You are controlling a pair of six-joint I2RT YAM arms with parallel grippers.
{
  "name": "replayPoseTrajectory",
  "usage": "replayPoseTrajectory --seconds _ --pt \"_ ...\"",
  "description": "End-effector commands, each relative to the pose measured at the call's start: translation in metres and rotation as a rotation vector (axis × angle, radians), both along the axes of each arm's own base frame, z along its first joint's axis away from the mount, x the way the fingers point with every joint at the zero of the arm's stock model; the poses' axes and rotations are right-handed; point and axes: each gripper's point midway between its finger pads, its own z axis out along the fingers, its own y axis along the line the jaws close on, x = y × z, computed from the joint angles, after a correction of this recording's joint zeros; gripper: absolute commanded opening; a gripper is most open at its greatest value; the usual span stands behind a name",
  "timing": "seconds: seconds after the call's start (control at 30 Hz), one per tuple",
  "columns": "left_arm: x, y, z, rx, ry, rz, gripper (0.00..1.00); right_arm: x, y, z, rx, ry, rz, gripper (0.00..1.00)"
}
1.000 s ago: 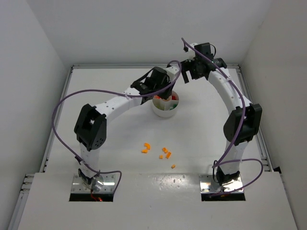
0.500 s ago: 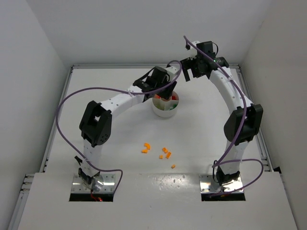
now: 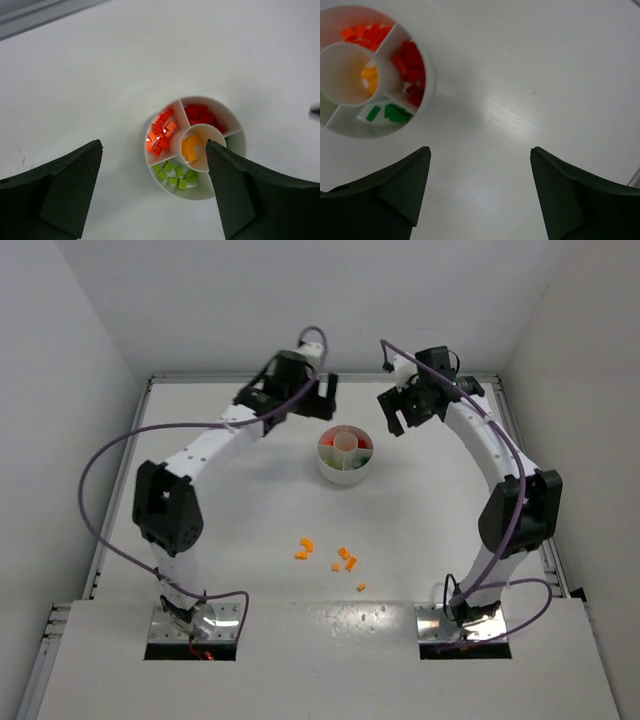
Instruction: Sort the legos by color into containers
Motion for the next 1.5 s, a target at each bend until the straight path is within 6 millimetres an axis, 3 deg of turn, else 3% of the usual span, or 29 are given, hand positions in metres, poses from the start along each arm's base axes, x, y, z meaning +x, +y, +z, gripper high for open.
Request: replayPoseTrajectory --seconds 0.0,0.1,0.13,0.17,0.23,0.27,0.3,0.33,0.37,0.5,0.6,0.8,1.03,1.3,1.47 --pt "0.005 0.076 0.105 -0.207 -0.094 0.205 0.95 -0.046 0.04 0.013 0.058 0.001 0.256 0.79" --pt "0.0 0.128 0.103 -0.191 -0.02 0.289 0.99 -0.087 0.076 -0.006 0.08 0.11 0.39 0.73" --pt "-0.006 0.142 0.116 -0.198 -0.038 0.312 0.99 -0.103 0.086 -0.013 0.077 0.151 0.435 0.73" --pt "-0.008 0.166 0.105 -0.186 -0.017 0.362 0.99 -0.123 0.113 -0.019 0.075 0.175 0.519 0.72" --pt "-0.024 0.191 0.112 -0.174 -0.034 0.396 0.99 -0.154 0.14 -0.04 0.079 0.236 0.593 0.7" --pt "-0.027 0.213 0.108 -0.144 -0.032 0.455 0.99 -0.181 0.161 -0.054 0.055 0.266 0.659 0.7" --pt "-0.031 0.224 0.104 -0.128 -0.017 0.472 0.99 -0.192 0.173 -0.063 0.061 0.298 0.665 0.69" --pt "-0.04 0.235 0.094 -0.111 0.024 0.498 0.99 -0.198 0.183 -0.07 0.049 0.308 0.673 0.69" --pt "-0.045 0.254 0.099 -0.113 0.021 0.542 0.99 -0.204 0.191 -0.078 0.041 0.328 0.677 0.68" --pt "-0.07 0.291 0.081 -0.104 0.066 0.618 0.99 -0.223 0.227 -0.11 0.009 0.412 0.642 0.66" --pt "-0.083 0.31 0.076 -0.097 0.068 0.646 0.99 -0.226 0.237 -0.132 -0.031 0.435 0.578 0.66" --pt "-0.103 0.323 0.063 -0.113 0.093 0.673 0.99 -0.233 0.25 -0.151 -0.072 0.43 0.534 0.66" --pt "-0.105 0.327 0.055 -0.128 0.116 0.675 0.99 -0.225 0.263 -0.158 -0.082 0.41 0.521 0.65" --pt "-0.106 0.329 0.043 -0.121 0.144 0.673 0.99 -0.226 0.263 -0.172 -0.116 0.429 0.509 0.56" --pt "-0.106 0.327 0.037 -0.123 0.164 0.667 0.99 -0.233 0.25 -0.184 -0.152 0.457 0.499 0.53"
